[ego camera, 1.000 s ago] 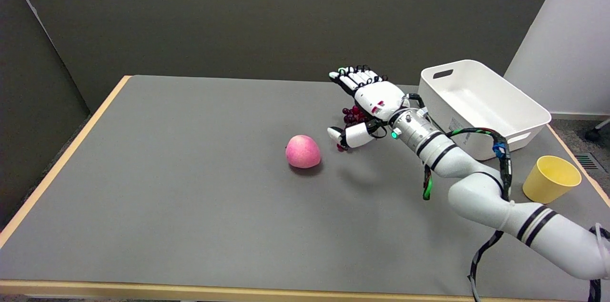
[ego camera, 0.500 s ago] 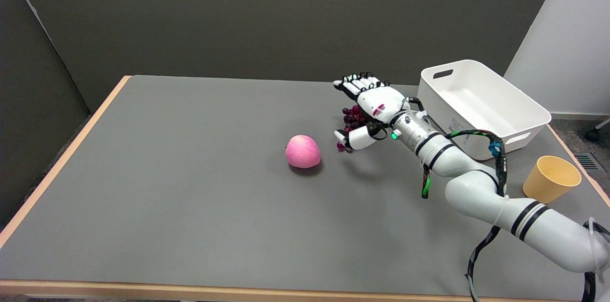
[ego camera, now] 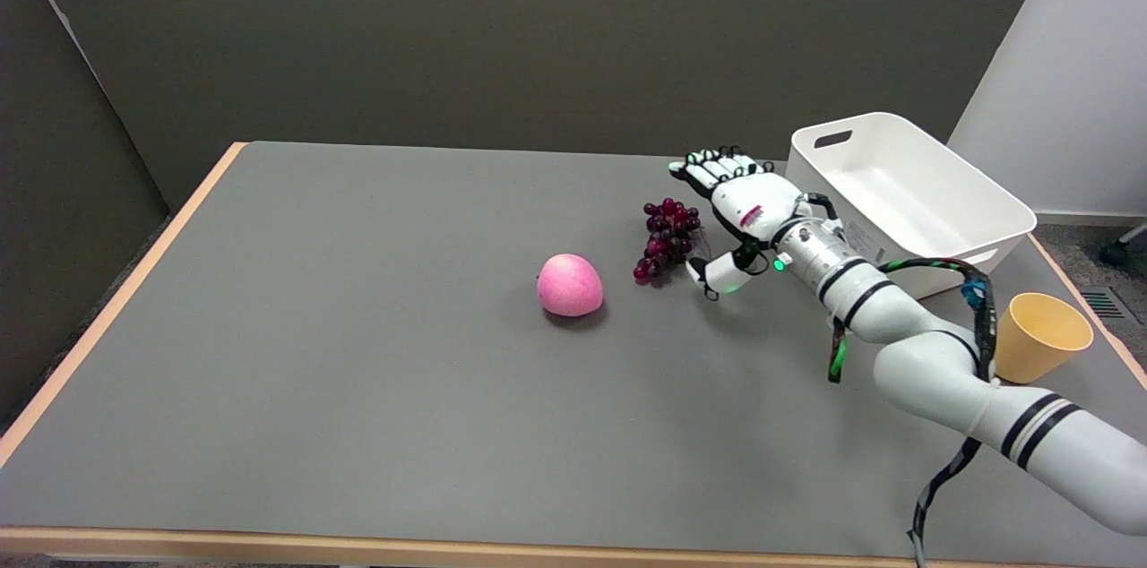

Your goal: Pick up the grapes.

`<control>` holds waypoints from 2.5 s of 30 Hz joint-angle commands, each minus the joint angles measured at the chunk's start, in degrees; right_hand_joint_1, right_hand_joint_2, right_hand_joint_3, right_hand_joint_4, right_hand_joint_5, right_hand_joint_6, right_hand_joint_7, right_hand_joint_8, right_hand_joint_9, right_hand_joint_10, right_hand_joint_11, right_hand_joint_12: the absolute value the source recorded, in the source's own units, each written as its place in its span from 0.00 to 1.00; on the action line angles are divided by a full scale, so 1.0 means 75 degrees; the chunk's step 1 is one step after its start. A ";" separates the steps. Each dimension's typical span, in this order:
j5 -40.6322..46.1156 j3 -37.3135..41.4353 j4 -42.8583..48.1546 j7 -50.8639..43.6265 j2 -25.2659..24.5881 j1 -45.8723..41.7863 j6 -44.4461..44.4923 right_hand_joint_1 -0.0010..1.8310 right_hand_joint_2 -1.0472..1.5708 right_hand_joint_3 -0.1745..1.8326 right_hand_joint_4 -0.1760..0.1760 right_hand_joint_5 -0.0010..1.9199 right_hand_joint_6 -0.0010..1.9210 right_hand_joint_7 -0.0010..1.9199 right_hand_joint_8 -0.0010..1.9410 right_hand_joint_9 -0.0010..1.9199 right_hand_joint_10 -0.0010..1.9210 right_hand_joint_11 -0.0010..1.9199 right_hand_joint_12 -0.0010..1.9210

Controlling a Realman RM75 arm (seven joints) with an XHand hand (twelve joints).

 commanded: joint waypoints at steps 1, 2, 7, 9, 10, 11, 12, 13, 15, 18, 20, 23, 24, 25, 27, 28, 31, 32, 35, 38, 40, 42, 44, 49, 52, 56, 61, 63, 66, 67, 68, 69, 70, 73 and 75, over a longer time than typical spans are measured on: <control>0.0269 0.0306 -0.0379 -0.0271 0.0256 -0.0265 -0.0143 0.48 0.60 0.57 0.57 0.03 0.17 0.04 0.05 0.01 0.07 0.00 0.26; 0.0369 0.0203 -0.0461 -0.0280 0.0256 -0.0211 -0.0143 0.48 0.60 0.57 0.56 0.03 0.17 0.04 0.04 0.01 0.07 0.00 0.26; 0.0611 -0.0306 -0.0796 -0.0280 0.0256 0.0220 -0.0068 0.46 0.61 0.57 0.56 0.03 0.16 0.04 0.05 0.01 0.09 0.00 0.26; 0.0611 -0.0453 -0.0871 -0.0270 0.0245 0.0369 -0.0068 0.39 0.62 0.57 0.56 0.02 0.16 0.02 0.08 0.00 0.12 0.00 0.28; 0.0611 -0.0538 -0.0893 -0.0259 0.0245 0.0475 -0.0068 0.38 0.62 0.56 0.56 0.02 0.15 0.01 0.09 0.00 0.12 0.00 0.28; 0.0611 -0.0558 -0.0914 -0.0259 0.0245 0.0514 -0.0068 0.38 0.63 0.56 0.56 0.02 0.15 0.01 0.10 0.00 0.12 0.00 0.27; 0.0611 -0.0670 -0.0960 -0.0259 0.0245 0.0630 -0.0068 0.38 0.63 0.55 0.56 0.02 0.15 0.01 0.11 0.00 0.12 0.00 0.27; 0.0611 -0.0754 -0.1002 -0.0259 0.0234 0.0723 -0.0058 0.38 0.63 0.55 0.56 0.02 0.15 0.01 0.11 0.00 0.12 0.00 0.27; 0.0611 -0.0871 -0.1065 -0.0259 0.0202 0.0841 -0.0058 0.37 0.63 0.56 0.56 0.02 0.15 0.00 0.11 0.00 0.12 0.00 0.27; 0.0611 -0.0975 -0.1148 -0.0259 0.0149 0.0967 -0.0058 0.37 0.62 0.56 0.56 0.02 0.15 0.00 0.10 0.00 0.11 0.00 0.26; 0.0611 -0.1029 -0.1213 -0.0259 0.0106 0.1020 -0.0058 0.37 0.62 0.56 0.56 0.02 0.15 0.00 0.10 0.00 0.11 0.00 0.26; 0.0611 -0.1048 -0.1291 -0.0259 -0.0015 0.1076 -0.0069 0.37 0.62 0.56 0.56 0.02 0.15 0.00 0.10 0.00 0.11 0.00 0.26; 0.0611 -0.1051 -0.1331 -0.0259 -0.0066 0.1105 -0.0079 0.37 0.62 0.56 0.56 0.02 0.15 0.00 0.10 0.00 0.11 0.00 0.26; 0.0611 -0.1051 -0.1351 -0.0259 -0.0095 0.1115 -0.0079 0.37 0.62 0.55 0.56 0.02 0.15 0.00 0.10 0.00 0.11 0.00 0.26; 0.0611 -0.1116 -0.1446 -0.0259 -0.0170 0.1190 -0.0079 0.36 0.62 0.55 0.56 0.02 0.15 0.00 0.10 0.00 0.11 0.00 0.26; 0.0611 -0.1149 -0.1468 -0.0259 -0.0182 0.1212 -0.0068 0.36 0.62 0.55 0.56 0.02 0.15 0.00 0.10 0.00 0.11 0.00 0.26; 0.0611 -0.1241 -0.1563 -0.0259 -0.0264 0.1296 -0.0068 0.36 0.62 0.55 0.56 0.02 0.15 0.00 0.10 0.00 0.11 0.00 0.26; 0.0611 -0.1242 -0.1607 -0.0259 -0.0297 0.1328 -0.0068 0.36 0.62 0.55 0.56 0.02 0.15 0.00 0.10 0.00 0.11 0.00 0.26; 0.0611 -0.1339 -0.1791 -0.0259 -0.0438 0.1448 -0.0047 0.36 0.62 0.55 0.56 0.02 0.15 0.00 0.10 0.00 0.11 0.00 0.26; 0.0611 -0.1433 -0.1988 -0.0259 -0.0542 0.1594 -0.0047 0.36 0.62 0.55 0.56 0.02 0.15 0.00 0.10 0.00 0.11 0.00 0.26; 0.0611 -0.1513 -0.2099 -0.0249 -0.0598 0.1662 -0.0047 0.36 0.62 0.55 0.56 0.02 0.15 0.00 0.10 0.00 0.11 0.00 0.26; 0.0611 -0.1574 -0.2172 -0.0249 -0.0640 0.1745 -0.0047 0.36 0.62 0.55 0.56 0.02 0.15 0.00 0.10 0.00 0.11 0.00 0.26; 0.0611 -0.1667 -0.2269 -0.0249 -0.0681 0.1862 -0.0046 0.36 0.62 0.55 0.56 0.02 0.15 0.00 0.10 0.00 0.11 0.00 0.26; 0.0611 -0.1851 -0.2417 -0.0238 -0.0746 0.2086 -0.0036 0.36 0.62 0.55 0.56 0.02 0.15 0.00 0.10 0.00 0.11 0.00 0.26; 0.0611 -0.1882 -0.2448 -0.0238 -0.0767 0.2117 -0.0036 0.36 0.62 0.55 0.56 0.02 0.15 0.00 0.10 0.00 0.11 0.00 0.26; 0.0611 -0.1881 -0.2448 -0.0238 -0.0767 0.2127 -0.0035 0.35 0.63 0.55 0.56 0.02 0.15 0.00 0.10 0.00 0.11 0.00 0.26; 0.0611 -0.1914 -0.2448 -0.0238 -0.0767 0.2127 0.0113 0.37 0.64 0.58 0.55 0.04 0.17 0.06 0.12 0.03 0.22 0.01 0.38; 0.0611 -0.1923 -0.2437 -0.0238 -0.0767 0.2116 0.0126 0.41 0.67 0.59 0.55 0.09 0.23 0.15 0.19 0.12 0.35 0.03 0.55; 0.0611 -0.1922 -0.2417 -0.0238 -0.0767 0.2075 0.0166 0.45 0.71 0.56 0.63 0.14 0.41 0.25 0.30 0.21 0.47 0.13 0.69; 0.0611 -0.1922 -0.2416 -0.0238 -0.0767 0.2074 0.0187 0.47 0.72 0.53 0.68 0.16 0.52 0.30 0.38 0.26 0.54 0.19 0.76; 0.0611 -0.1922 -0.2405 -0.0238 -0.0767 0.2063 0.0199 0.48 0.72 0.53 0.71 0.18 0.57 0.32 0.42 0.29 0.58 0.23 0.80; 0.0611 -0.1923 -0.2394 -0.0238 -0.0767 0.2053 0.0209 0.49 0.73 0.51 0.71 0.19 0.61 0.34 0.46 0.31 0.60 0.25 0.82; 0.0611 -0.1923 -0.2384 -0.0238 -0.0767 0.2051 0.0209 0.55 0.78 0.38 0.48 0.22 0.71 0.38 0.55 0.34 0.63 0.28 0.85; 0.0611 -0.1924 -0.2352 -0.0238 -0.0767 0.2021 0.0241 0.63 0.86 0.16 0.18 0.27 0.85 0.43 0.68 0.40 0.65 0.36 0.88; 0.0611 -0.1924 -0.2331 -0.0238 -0.0767 0.2000 0.0295 0.63 0.87 0.14 0.13 0.27 0.84 0.43 0.70 0.43 0.66 0.42 0.94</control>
